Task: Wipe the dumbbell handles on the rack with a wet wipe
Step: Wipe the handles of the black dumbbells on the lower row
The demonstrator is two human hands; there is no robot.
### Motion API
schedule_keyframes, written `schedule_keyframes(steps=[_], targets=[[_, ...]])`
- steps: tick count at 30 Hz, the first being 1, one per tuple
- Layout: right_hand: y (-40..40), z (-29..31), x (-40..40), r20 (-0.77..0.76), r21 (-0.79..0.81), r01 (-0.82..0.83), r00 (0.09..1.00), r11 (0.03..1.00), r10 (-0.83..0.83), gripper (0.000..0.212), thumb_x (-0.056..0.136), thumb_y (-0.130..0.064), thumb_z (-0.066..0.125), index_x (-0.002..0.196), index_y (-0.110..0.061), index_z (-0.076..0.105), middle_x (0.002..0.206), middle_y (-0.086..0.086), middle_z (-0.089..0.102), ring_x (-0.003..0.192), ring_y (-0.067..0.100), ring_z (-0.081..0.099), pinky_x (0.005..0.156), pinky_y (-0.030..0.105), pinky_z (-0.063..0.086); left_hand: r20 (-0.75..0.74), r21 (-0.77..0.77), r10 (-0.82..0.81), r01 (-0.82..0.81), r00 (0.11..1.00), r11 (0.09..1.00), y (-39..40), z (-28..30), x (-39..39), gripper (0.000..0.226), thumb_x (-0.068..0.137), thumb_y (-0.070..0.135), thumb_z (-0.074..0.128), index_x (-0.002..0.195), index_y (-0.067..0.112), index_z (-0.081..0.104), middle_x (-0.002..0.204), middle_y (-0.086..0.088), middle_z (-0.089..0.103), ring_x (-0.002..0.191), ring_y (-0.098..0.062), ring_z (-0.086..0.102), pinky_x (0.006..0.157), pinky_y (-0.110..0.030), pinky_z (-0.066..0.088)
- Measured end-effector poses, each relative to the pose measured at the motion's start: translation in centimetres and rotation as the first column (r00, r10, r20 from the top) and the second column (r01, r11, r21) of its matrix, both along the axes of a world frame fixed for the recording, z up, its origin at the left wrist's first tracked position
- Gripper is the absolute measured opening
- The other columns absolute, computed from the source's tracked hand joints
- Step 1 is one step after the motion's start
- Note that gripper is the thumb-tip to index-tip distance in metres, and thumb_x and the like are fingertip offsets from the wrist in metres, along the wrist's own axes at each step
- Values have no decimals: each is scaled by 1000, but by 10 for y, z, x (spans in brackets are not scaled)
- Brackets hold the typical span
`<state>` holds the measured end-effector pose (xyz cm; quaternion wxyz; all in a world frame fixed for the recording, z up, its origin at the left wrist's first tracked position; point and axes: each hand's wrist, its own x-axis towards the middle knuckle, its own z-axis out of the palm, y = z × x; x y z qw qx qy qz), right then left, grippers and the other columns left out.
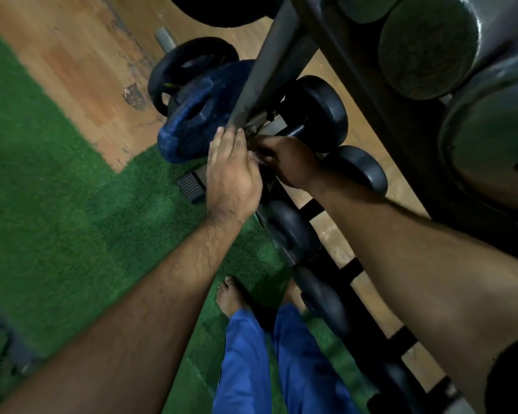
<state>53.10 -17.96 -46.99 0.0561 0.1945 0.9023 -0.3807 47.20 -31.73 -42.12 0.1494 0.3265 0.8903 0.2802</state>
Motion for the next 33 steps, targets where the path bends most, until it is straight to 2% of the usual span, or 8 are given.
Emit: schedule_keyframes(steps=[5,11,16,20,23,26,29,33], targets=[[6,3,14,-67,241,351,936,905,-346,29,95,-22,49,118,-27,65,125,-6,61,105,14,59,90,30,49,-69,-39,-24,21,997,999,6,-1,2,49,100,19,37,143,-4,43,153,-19,39,148,-32,25,123,-44,20],[-16,1,31,-151,167,122,984,978,-97,50,96,-33,32,141,-29,52,151,-4,45,130,12,52,103,31,46,-250,-210,-176,125,952,970,12,6,7,49,91,16,48,138,4,52,147,-13,49,146,-29,30,124,-43,15],[10,-33,38,-100,105,404,913,908,-395,56,90,-33,28,143,-32,48,158,-2,35,144,14,35,115,40,36,-276,-267,-309,237,910,934,26,5,6,44,88,20,55,129,7,59,130,-9,60,138,-28,41,123,-42,19],[2,-14,29,-99,184,158,985,970,-142,58,88,-33,22,137,-31,52,151,-15,40,137,6,42,109,29,41,-283,-313,-330,238,901,919,25,2,-5,39,83,23,55,117,7,64,117,-11,63,129,-30,47,120,-43,24],[6,-14,36,-57,226,307,951,924,-302,62,89,-34,19,147,-32,41,158,-8,30,139,19,42,111,41,40,-295,-255,-326,255,898,933,19,-4,-6,32,81,21,54,107,9,68,105,-8,65,120,-30,52,116,-45,28],[-9,-5,33,-59,163,490,871,857,-487,55,95,-26,34,150,-32,37,160,-10,28,141,15,37,112,27,34,-284,-204,-301,249,910,947,18,-5,-6,32,82,21,52,106,9,71,101,-7,66,119,-30,52,116,-46,27],[-20,-5,27,-137,153,496,867,855,-479,57,92,-10,45,148,-19,44,158,0,35,140,23,41,112,33,36,-278,-188,-299,253,913,949,18,-5,-7,30,81,20,55,104,9,71,99,-8,66,118,-31,53,116,-47,27],[-15,-12,31,-109,90,680,733,727,-672,44,98,-23,49,142,-29,52,154,-17,39,133,-8,37,109,19,35,-285,-158,-283,246,916,956,17,-7,-6,30,79,17,57,102,8,72,97,-9,67,116,-31,54,115,-48,28]])
